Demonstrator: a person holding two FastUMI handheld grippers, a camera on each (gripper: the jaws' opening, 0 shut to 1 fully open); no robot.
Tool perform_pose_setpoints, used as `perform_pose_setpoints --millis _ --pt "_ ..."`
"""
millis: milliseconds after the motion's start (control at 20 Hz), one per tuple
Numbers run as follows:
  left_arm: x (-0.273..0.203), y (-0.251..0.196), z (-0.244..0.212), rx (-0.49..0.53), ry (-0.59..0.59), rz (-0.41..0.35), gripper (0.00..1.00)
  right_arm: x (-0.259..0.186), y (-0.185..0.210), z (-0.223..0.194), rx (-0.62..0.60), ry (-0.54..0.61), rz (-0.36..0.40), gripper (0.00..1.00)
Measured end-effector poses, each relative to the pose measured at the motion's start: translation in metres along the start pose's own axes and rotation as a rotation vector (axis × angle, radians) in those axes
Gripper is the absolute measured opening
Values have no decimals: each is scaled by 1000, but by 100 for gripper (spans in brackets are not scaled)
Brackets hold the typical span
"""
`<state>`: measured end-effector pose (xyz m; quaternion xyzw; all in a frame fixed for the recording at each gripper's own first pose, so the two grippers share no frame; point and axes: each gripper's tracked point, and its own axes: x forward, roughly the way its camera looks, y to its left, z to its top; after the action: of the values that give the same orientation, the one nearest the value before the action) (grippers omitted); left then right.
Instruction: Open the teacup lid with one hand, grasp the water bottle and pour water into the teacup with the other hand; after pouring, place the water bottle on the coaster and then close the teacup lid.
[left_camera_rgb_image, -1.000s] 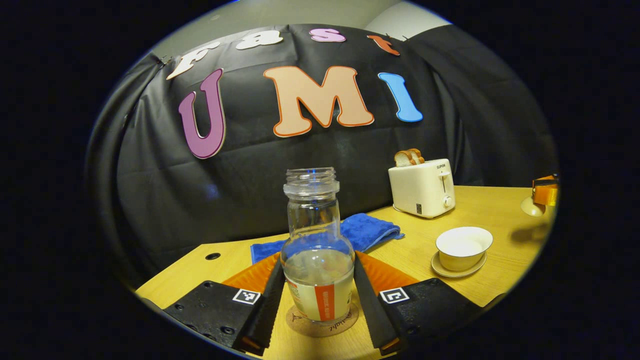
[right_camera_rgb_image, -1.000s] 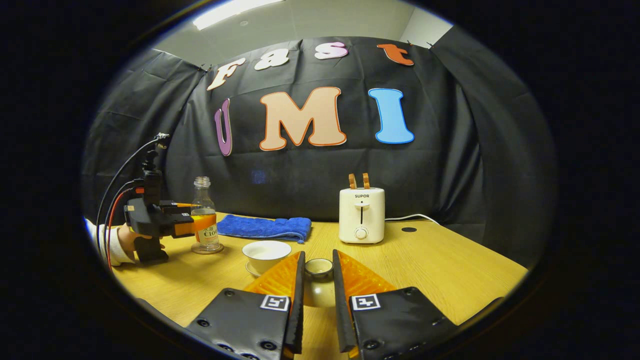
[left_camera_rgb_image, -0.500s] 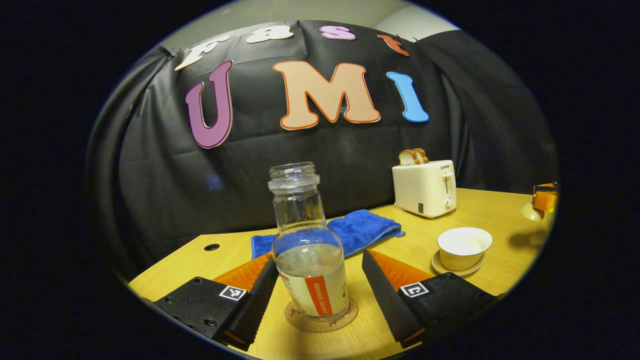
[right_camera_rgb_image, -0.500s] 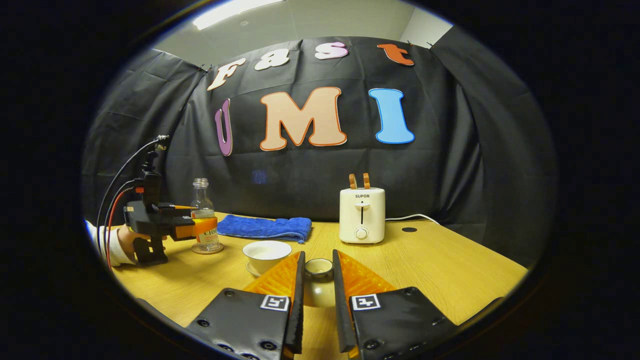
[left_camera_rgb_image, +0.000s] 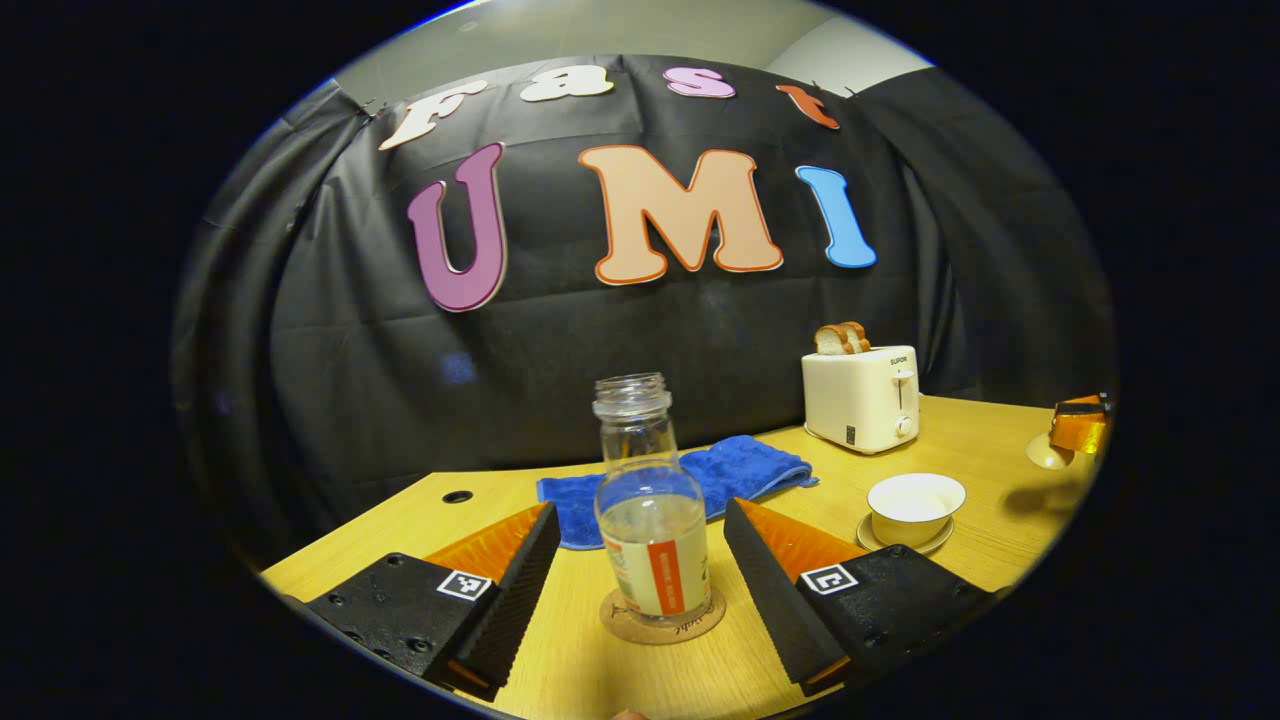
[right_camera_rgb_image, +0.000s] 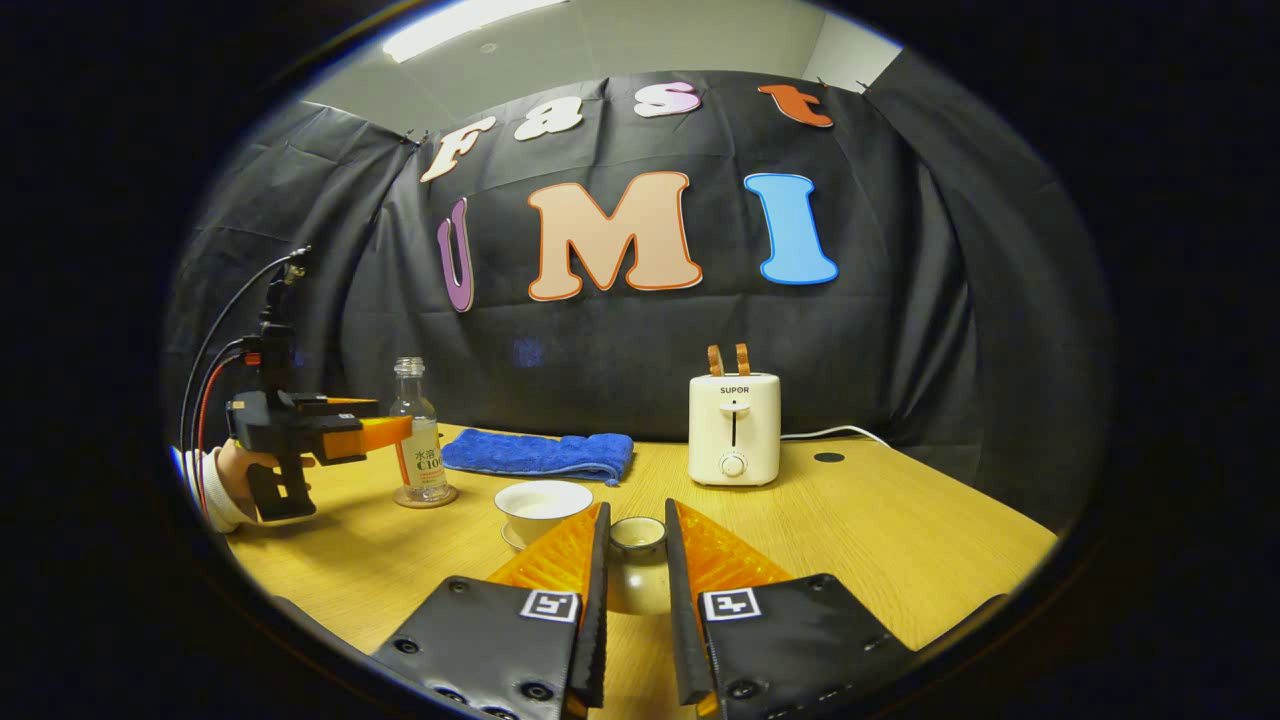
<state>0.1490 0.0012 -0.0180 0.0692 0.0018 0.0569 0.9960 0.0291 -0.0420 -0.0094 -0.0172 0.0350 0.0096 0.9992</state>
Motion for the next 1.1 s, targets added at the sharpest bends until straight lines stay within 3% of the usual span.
perform_pose_setpoints --millis 400,800,1100 --pt "-31 26 -12 -26 16 61 96 21 24 14 28 9 56 31" --pt "-44 30 -13 -35 -12 75 96 87 88 44 -8 -14 167 30" --pt "-47 39 -17 -29 -27 95 96 123 97 9 -34 72 158 31"
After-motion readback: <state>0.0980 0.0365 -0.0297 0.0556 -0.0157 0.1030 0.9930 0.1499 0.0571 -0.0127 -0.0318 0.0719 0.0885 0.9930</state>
